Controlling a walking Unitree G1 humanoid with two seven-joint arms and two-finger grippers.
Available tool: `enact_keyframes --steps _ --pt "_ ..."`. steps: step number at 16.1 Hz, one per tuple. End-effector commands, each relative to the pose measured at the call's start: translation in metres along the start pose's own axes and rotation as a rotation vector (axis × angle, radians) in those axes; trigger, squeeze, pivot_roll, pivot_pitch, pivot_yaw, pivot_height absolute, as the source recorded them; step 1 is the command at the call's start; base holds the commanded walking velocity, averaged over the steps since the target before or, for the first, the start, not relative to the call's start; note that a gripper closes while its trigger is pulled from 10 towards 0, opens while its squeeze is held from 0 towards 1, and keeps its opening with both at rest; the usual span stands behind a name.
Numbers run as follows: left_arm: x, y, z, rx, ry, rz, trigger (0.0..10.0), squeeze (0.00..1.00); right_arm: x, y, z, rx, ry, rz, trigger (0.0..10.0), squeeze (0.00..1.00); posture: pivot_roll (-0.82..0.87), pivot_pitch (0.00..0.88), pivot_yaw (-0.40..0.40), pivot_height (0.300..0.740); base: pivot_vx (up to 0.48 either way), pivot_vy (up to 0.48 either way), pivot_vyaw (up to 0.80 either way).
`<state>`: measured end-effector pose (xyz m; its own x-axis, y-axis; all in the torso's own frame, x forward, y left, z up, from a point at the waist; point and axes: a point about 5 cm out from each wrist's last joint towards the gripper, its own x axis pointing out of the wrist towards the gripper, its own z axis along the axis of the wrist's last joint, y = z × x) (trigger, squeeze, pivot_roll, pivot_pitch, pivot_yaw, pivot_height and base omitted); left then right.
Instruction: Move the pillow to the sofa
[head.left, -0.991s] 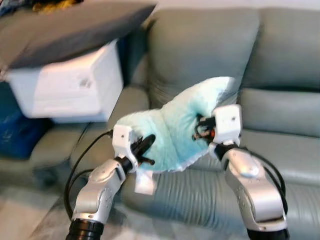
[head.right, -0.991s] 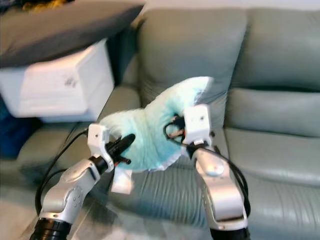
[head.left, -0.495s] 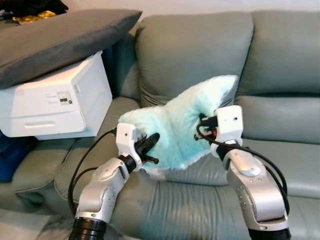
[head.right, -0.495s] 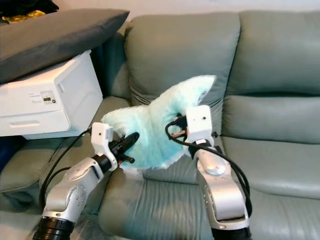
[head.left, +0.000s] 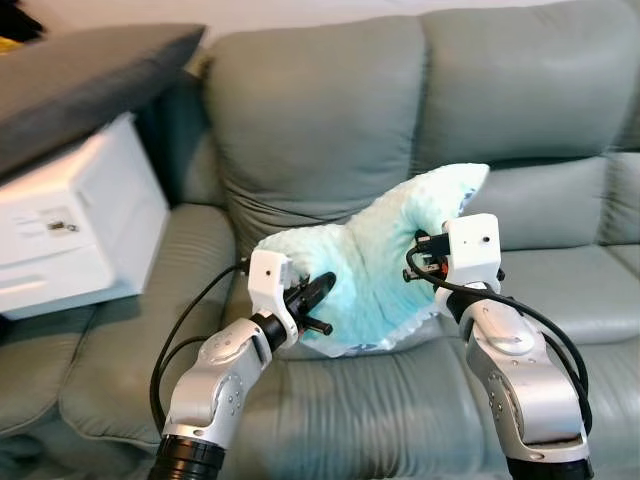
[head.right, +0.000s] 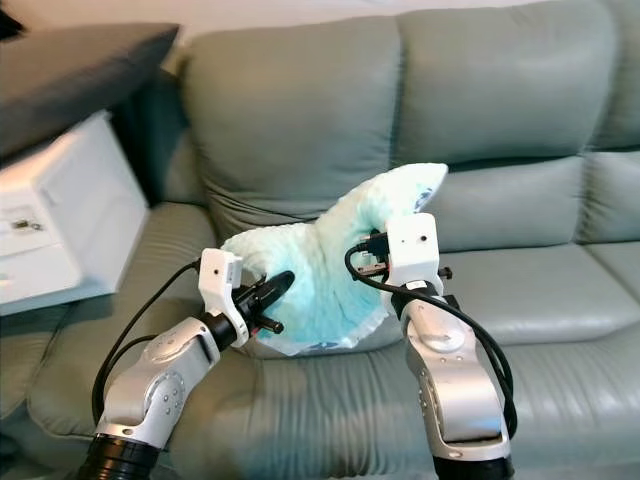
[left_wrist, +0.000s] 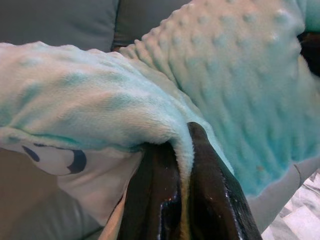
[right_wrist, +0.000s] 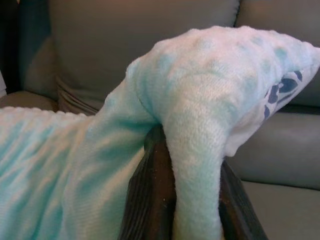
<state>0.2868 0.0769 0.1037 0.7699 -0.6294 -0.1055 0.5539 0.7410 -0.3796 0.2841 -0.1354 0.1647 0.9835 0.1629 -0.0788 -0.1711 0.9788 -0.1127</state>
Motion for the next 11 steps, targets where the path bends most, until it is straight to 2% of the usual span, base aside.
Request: enact_keyframes --steps 1,3,4,6,8,11 --pt "-0.002 0.001 0.006 0.026 -0.011 0.003 10.0 0.0 0.001 0.008 0.008 0.006 -0.037 0.033 10.0 0.0 -0.18 0.0 0.083 0.74 0.0 0.0 0.0" --pt "-0.001 0.004 0.003 0.055 0.006 0.014 10.0 0.0 0.0 0.009 0.005 0.005 -0.028 0.033 10.0 0.0 -0.18 0.0 0.083 0.74 0.0 0.0 0.0" --pt "-0.002 0.012 -0.004 0.087 0.037 0.035 10.0 0.0 0.0 0.008 -0.004 0.017 0.009 0.027 10.0 0.0 -0.18 0.0 0.081 0.74 0.0 0.0 0.0" --pt "-0.004 0.021 -0.01 0.098 0.066 0.062 10.0 0.0 0.0 0.004 -0.014 0.018 0.052 -0.004 10.0 0.0 -0.17 0.0 0.08 0.74 0.0 0.0 0.0" --pt "-0.01 0.041 -0.02 0.136 0.117 0.112 10.0 0.0 0.001 -0.011 -0.028 0.005 0.105 -0.084 10.0 0.0 -0.17 0.0 0.082 0.74 0.0 0.0 0.0" --pt "-0.017 0.063 -0.028 0.162 0.147 0.172 10.0 0.0 0.0 -0.029 -0.037 0.003 0.123 -0.152 10.0 0.0 -0.16 0.0 0.086 0.74 0.0 0.0 0.0"
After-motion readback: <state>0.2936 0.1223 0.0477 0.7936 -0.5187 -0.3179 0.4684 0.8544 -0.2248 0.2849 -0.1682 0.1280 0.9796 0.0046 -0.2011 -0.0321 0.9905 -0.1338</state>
